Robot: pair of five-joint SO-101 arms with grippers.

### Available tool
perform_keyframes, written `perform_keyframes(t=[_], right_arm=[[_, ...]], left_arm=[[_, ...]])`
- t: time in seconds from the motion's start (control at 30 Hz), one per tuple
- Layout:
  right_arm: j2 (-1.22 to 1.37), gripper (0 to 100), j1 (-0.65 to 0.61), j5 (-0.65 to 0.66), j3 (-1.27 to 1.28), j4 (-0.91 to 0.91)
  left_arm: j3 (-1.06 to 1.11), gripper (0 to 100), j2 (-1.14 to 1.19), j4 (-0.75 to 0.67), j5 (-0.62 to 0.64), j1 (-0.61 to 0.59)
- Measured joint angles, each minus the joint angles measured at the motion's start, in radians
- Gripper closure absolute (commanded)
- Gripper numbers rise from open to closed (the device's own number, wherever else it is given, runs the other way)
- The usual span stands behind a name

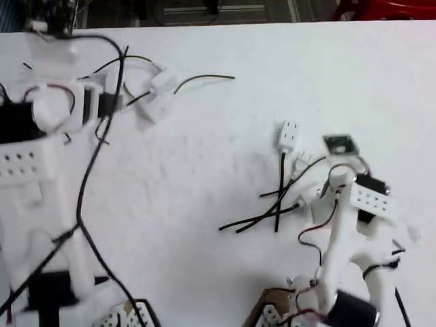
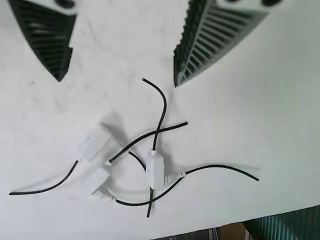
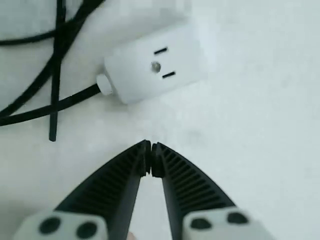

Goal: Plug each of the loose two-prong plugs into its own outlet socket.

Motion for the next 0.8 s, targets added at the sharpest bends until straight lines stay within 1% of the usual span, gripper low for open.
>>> perform_keyframes(t=[0.07, 0.17, 0.23, 0.3, 0.37, 0.43, 0.5, 0.6, 0.8], right_arm=[[-0.081, 97.7, 0.0, 0.0, -0.072, 0.06], [-0.204, 97.5, -0.002, -0.003, -0.141, 0.094], [-0.275, 94.3, -0.002, -0.003, -0.169, 0.1], [-0.333, 87.4, -0.002, -0.003, -0.176, 0.101], [-0.365, 78.5, -0.002, -0.021, -0.176, 0.101], [-0.379, 69.7, -0.002, -0.071, -0.172, 0.101], [-0.384, 63.5, -0.002, -0.12, -0.141, 0.101], [-0.384, 62.3, -0.002, -0.187, -0.054, 0.075], [-0.382, 62.3, -0.081, -0.393, 0.178, -0.114]], left_arm=[[0.118, 68, -0.075, -0.035, 0.006, 0.018], [0.301, 68, -0.178, -0.081, 0.008, 0.046], [0.423, 68, -0.241, -0.117, 0.017, 0.055], [0.551, 68, -0.305, -0.166, 0.052, 0.055], [0.677, 68, -0.37, -0.221, 0.087, 0.055], [0.806, 68, -0.437, -0.278, 0.112, 0.057], [0.931, 68, -0.506, -0.339, 0.137, 0.072], [1.103, 68, -0.6, -0.431, 0.164, 0.094], [1.361, 68, -0.735, -0.605, 0.167, 0.124]])
